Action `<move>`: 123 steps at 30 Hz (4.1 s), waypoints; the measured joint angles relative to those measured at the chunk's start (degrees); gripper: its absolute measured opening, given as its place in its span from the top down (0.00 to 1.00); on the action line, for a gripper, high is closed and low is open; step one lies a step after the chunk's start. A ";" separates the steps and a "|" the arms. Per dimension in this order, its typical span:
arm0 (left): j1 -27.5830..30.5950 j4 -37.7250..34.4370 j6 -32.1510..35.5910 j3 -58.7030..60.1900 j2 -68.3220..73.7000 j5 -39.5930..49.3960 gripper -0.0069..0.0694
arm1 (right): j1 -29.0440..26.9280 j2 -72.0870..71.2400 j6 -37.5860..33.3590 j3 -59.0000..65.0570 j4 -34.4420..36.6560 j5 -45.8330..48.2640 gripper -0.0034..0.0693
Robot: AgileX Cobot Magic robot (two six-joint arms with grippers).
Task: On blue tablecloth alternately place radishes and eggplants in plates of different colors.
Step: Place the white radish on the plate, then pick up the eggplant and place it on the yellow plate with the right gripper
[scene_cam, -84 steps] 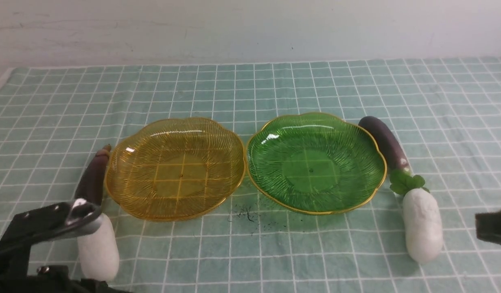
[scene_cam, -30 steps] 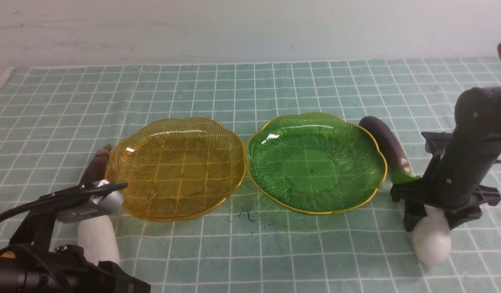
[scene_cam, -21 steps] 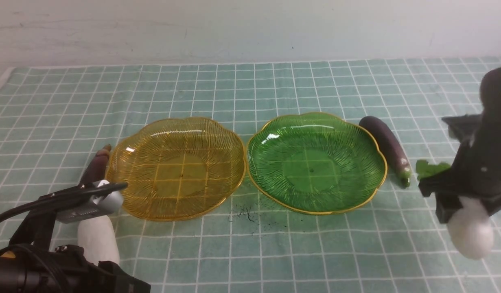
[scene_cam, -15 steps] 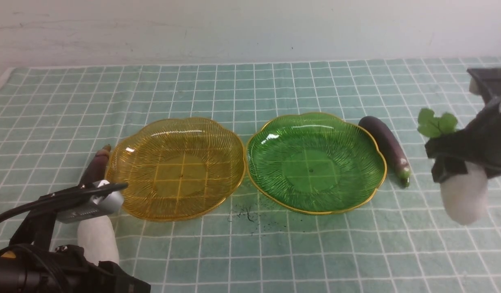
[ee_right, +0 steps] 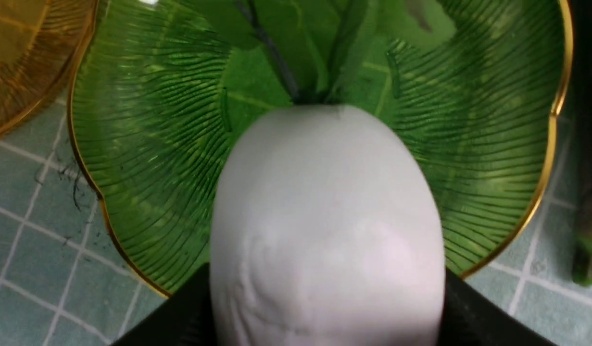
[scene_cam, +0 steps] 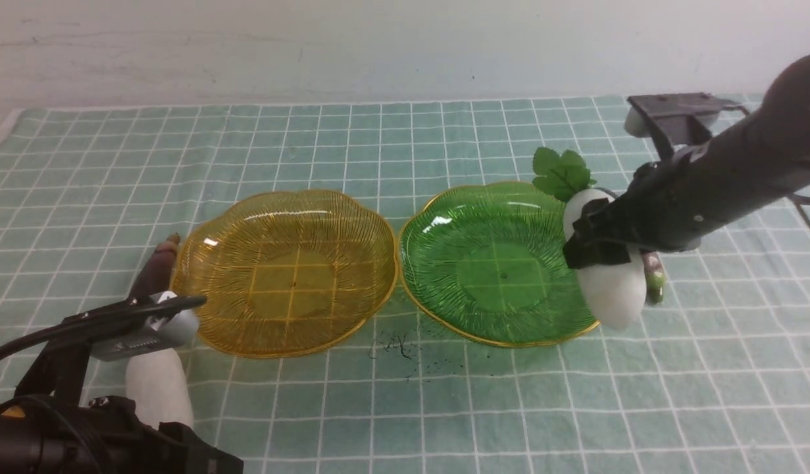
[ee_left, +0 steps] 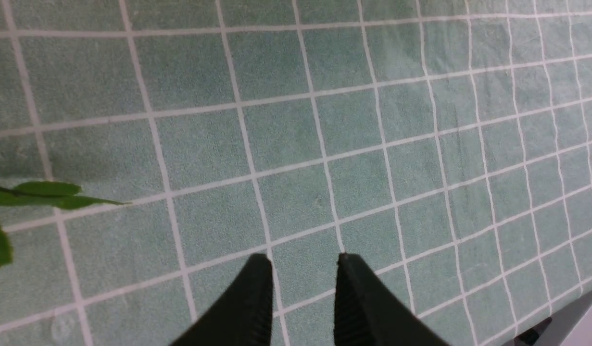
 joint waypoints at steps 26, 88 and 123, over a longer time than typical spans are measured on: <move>0.00 0.00 0.05 0.00 0.00 0.00 0.68 | 0.21 14.39 -0.93 -19.25 -8.23 6.94 0.13; 0.00 0.11 0.05 0.00 0.00 -0.30 0.68 | -9.76 11.62 16.95 -24.43 -20.69 23.33 0.67; 0.00 33.71 -33.23 -14.68 0.00 7.20 0.68 | 23.42 32.89 3.70 -43.48 -3.40 9.67 0.67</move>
